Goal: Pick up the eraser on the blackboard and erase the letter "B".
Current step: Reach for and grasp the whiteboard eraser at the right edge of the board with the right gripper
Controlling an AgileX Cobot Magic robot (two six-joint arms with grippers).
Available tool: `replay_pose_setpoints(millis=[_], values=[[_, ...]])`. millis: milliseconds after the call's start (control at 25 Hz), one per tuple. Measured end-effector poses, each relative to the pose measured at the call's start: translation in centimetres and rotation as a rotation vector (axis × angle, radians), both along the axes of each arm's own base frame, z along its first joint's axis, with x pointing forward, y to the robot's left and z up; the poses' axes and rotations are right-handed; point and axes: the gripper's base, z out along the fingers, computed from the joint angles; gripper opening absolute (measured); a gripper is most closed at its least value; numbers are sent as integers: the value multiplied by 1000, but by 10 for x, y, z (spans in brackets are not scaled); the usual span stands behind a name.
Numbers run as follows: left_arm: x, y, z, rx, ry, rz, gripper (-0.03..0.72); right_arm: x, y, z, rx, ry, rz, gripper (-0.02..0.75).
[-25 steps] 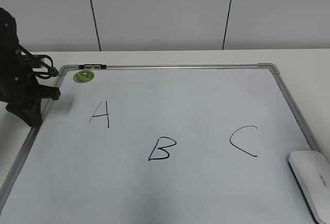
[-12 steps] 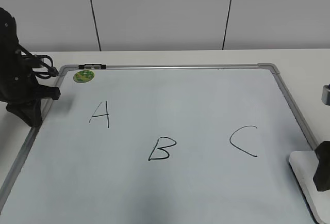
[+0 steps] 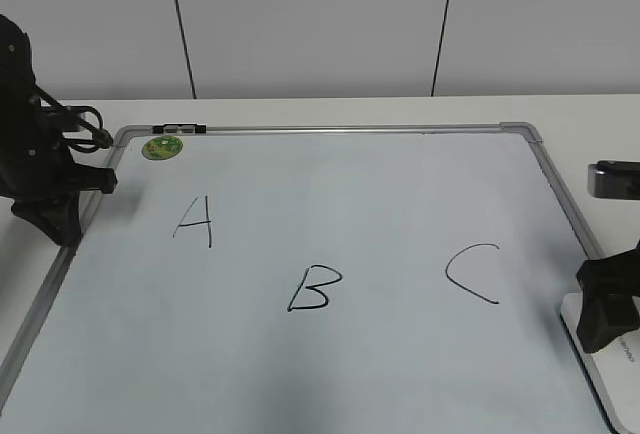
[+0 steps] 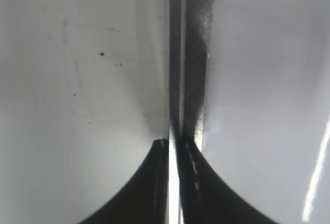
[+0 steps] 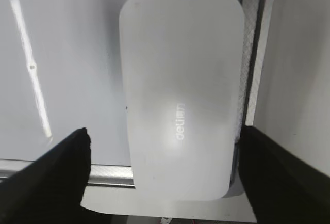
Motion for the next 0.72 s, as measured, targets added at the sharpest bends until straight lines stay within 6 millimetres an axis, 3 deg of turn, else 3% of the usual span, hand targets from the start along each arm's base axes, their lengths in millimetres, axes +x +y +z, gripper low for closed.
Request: replay_pose_setpoints(millis=[720], values=[[0, 0, 0, -3, 0, 2, 25, 14, -2, -35, -35, 49, 0, 669]])
